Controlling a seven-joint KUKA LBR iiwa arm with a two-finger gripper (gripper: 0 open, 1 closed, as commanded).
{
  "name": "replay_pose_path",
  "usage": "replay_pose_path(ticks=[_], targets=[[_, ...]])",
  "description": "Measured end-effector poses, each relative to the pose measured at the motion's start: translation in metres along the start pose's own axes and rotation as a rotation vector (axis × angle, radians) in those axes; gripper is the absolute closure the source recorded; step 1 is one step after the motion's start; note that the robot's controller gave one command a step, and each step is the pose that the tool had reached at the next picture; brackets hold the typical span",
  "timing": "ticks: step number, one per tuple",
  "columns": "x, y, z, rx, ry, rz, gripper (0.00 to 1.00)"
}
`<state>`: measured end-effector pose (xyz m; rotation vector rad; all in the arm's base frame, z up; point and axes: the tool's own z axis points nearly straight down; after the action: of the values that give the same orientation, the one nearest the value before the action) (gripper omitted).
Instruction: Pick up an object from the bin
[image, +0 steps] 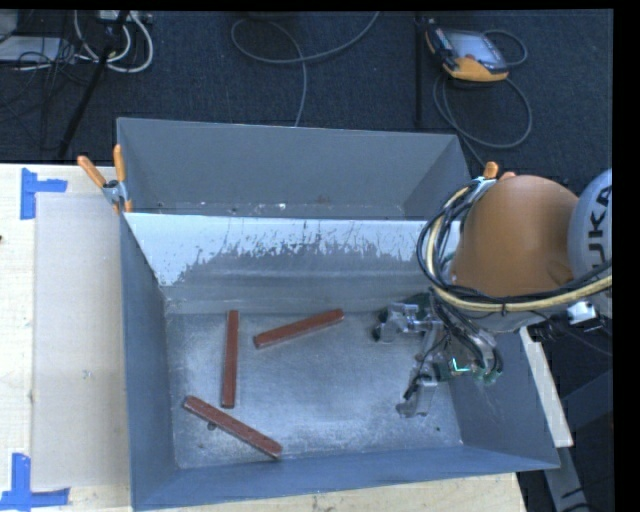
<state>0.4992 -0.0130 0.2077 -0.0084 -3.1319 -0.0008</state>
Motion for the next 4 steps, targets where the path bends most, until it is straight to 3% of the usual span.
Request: replay_pose_path(ticks=[1,2,3,4], targets=[[-0.080,-0.147,0.139,0.002,-0.013,-0.113,0.00],[-0.075,-0.143,0.106,0.001,-0.013,-0.580,0.00],[-0.099,-0.136,0.107,-0.014,-0.012,-0.991,0.00],[-0.116,-0.128,0.132,-0.008,-0.015,-1.345,0.00]])
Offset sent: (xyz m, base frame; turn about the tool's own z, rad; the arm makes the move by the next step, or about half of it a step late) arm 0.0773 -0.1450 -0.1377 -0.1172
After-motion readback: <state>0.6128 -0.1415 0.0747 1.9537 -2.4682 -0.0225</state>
